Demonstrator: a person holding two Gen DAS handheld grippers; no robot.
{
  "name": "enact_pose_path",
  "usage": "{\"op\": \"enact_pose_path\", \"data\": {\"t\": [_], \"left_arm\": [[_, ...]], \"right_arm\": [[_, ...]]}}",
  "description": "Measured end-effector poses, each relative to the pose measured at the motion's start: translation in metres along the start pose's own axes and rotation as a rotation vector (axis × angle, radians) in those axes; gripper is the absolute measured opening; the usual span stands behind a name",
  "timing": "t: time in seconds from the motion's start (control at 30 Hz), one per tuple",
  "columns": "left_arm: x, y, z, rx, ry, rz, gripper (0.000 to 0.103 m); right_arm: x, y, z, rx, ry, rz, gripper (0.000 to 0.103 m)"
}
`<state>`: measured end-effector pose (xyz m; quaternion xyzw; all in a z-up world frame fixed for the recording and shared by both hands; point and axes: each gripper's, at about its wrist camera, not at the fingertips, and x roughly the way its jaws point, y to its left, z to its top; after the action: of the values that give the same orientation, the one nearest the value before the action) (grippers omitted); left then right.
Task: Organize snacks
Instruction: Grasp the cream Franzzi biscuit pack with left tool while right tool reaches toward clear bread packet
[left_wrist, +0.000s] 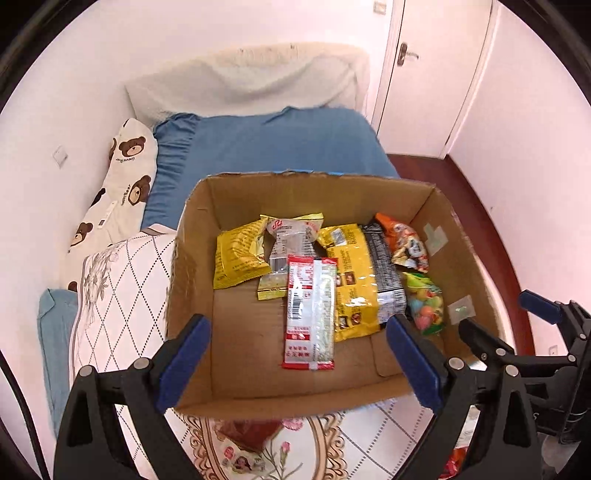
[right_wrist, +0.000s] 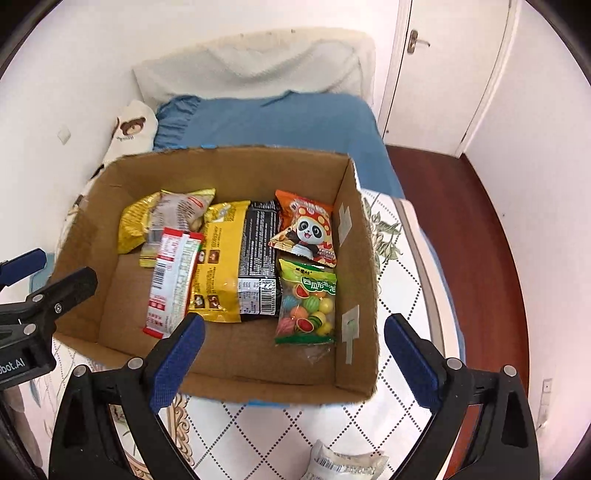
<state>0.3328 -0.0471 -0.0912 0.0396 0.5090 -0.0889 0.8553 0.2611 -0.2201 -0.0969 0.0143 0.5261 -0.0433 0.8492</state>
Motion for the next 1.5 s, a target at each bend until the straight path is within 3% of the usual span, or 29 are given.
{"op": "enact_pose_path", "data": {"t": [0.37,0.57,0.63,0.8,0.83,0.87,0.93,1.07,1.13,1.17,1.33,1.4,1.5], "left_arm": [[-0.064,-0.006,-0.032,-0.003,-0.124,-0.008,0.097],[-0.083,-0.009,-0.068,0.007,-0.118,-0.017,0.097],[-0.082,-0.010,-0.089,0.010,-0.079,-0.019,0.097],[-0.052,-0.020,-0.175,0.050,0.135,-0.030,0.097],[-0.043,-0.020,-0.191,0.041,0.189,-0.043,0.097],[-0.030,-0.019,-0.211,0.017,0.264,-0.072,0.097],[-0.006,-0.015,-0.245,-0.046,0.413,-0.154,0.097],[0.034,-0.015,-0.301,-0.187,0.654,-0.316,0.096],[0.047,-0.019,-0.317,-0.217,0.731,-0.347,0.095],[0.053,-0.022,-0.324,-0.239,0.761,-0.380,0.095],[0.079,-0.029,-0.345,-0.379,0.857,-0.427,0.095],[0.083,-0.028,-0.346,-0.417,0.839,-0.410,0.096],[0.079,-0.031,-0.337,-0.388,0.789,-0.378,0.092]], "right_arm": [[-0.068,0.002,-0.030,0.024,-0.117,0.041,0.099],[-0.092,-0.004,-0.065,0.071,-0.126,0.109,0.099],[-0.094,-0.006,-0.083,0.074,-0.104,0.128,0.099],[-0.085,-0.021,-0.149,0.114,-0.005,0.159,0.096],[-0.080,-0.023,-0.163,0.117,0.019,0.149,0.084],[-0.076,-0.025,-0.176,0.122,0.043,0.144,0.061],[-0.065,-0.034,-0.203,0.161,0.088,0.172,0.050],[-0.048,-0.054,-0.242,0.260,0.157,0.182,0.050],[-0.040,-0.067,-0.252,0.319,0.194,0.185,0.052],[-0.037,-0.072,-0.255,0.342,0.210,0.183,0.059],[-0.027,-0.093,-0.248,0.401,0.211,0.190,0.063],[-0.023,-0.098,-0.239,0.405,0.205,0.179,0.063],[-0.011,-0.102,-0.216,0.396,0.207,0.162,0.063]]}}
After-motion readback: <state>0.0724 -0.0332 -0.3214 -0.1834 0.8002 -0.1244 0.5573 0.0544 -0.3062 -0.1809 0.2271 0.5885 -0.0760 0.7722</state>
